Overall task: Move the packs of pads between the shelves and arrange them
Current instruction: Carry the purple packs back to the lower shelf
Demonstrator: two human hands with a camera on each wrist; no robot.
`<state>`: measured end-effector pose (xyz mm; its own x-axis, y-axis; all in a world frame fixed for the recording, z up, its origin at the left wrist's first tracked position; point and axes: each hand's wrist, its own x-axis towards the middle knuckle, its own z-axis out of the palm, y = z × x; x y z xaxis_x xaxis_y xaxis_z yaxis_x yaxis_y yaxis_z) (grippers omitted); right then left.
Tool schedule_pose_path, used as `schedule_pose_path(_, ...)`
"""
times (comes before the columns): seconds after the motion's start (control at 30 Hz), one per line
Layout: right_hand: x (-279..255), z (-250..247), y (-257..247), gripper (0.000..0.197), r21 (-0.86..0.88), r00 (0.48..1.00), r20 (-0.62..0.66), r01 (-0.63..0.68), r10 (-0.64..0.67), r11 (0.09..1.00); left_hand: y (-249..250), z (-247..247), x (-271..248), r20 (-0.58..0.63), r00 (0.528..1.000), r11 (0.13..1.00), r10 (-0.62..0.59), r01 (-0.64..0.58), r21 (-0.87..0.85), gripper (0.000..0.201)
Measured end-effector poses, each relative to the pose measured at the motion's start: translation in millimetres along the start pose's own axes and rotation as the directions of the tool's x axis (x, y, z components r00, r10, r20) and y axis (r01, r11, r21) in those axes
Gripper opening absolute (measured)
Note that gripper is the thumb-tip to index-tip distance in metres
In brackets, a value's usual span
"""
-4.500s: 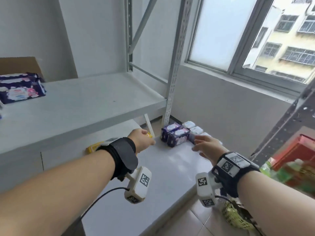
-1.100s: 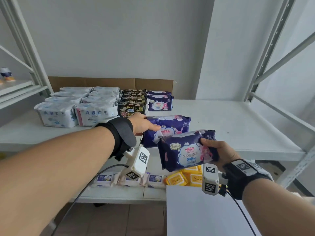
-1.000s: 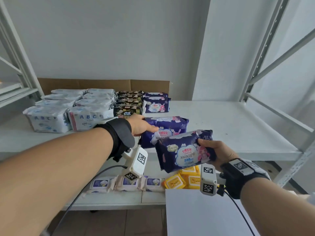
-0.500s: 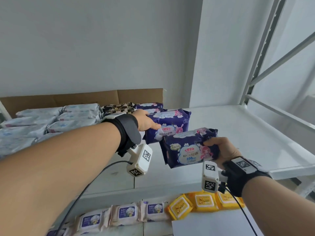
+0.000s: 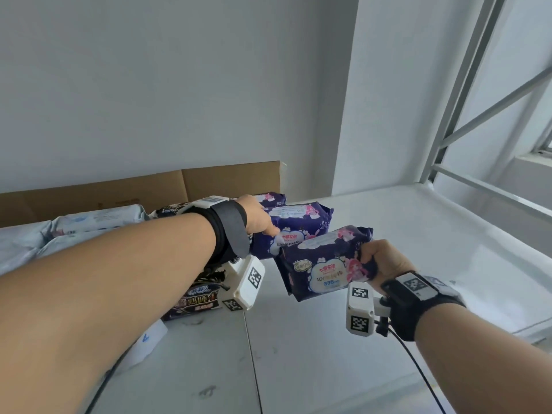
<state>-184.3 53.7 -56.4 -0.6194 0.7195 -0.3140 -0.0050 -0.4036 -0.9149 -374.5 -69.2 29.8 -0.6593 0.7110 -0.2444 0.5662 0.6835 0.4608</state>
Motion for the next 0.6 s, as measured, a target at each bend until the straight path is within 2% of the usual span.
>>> schedule_pose_path(0.1, 26, 4, 5, 0.044, -0.036, 1.000, -0.010, 0.005, -0.005, 0.999, -6, 1, 17, 0.053, 0.998, 0.998, -0.026, 0.023, 0.061, 0.045)
schedule_pose_path(0.17, 44, 9, 10, 0.048, -0.056, 0.999, -0.041, -0.016, 0.014, 0.998, -10, 2, 29, 0.075, 0.996, 0.998, -0.051, 0.048, 0.041, 0.025)
schedule_pose_path(0.27, 64, 21, 16, 0.049, -0.096, 0.998, -0.040, -0.048, 0.045, 0.994, -15, 3, 41, 0.077, 0.993, 0.995, -0.091, 0.094, -0.040, 0.020)
schedule_pose_path(0.37, 78, 31, 20, 0.049, -0.131, 0.997, -0.037, -0.072, 0.068, 0.989, -17, 6, 46, 0.092, 0.985, 0.978, -0.147, 0.158, -0.134, 0.045)
schedule_pose_path(0.43, 83, 34, 24, 0.050, -0.143, 0.997, -0.032, -0.081, 0.077, 0.986, -16, 7, 48, 0.120, 0.978, 0.970, -0.172, 0.189, -0.151, 0.051)
schedule_pose_path(0.5, 85, 34, 27, 0.056, -0.149, 0.997, -0.010, -0.077, 0.076, 0.986, -16, 6, 48, 0.145, 0.972, 0.972, -0.183, 0.201, -0.119, 0.056)
schedule_pose_path(0.6, 88, 33, 27, 0.073, -0.155, 0.996, 0.049, -0.071, 0.079, 0.985, -16, 4, 47, 0.126, 0.977, 0.985, -0.171, 0.170, 0.021, 0.066)
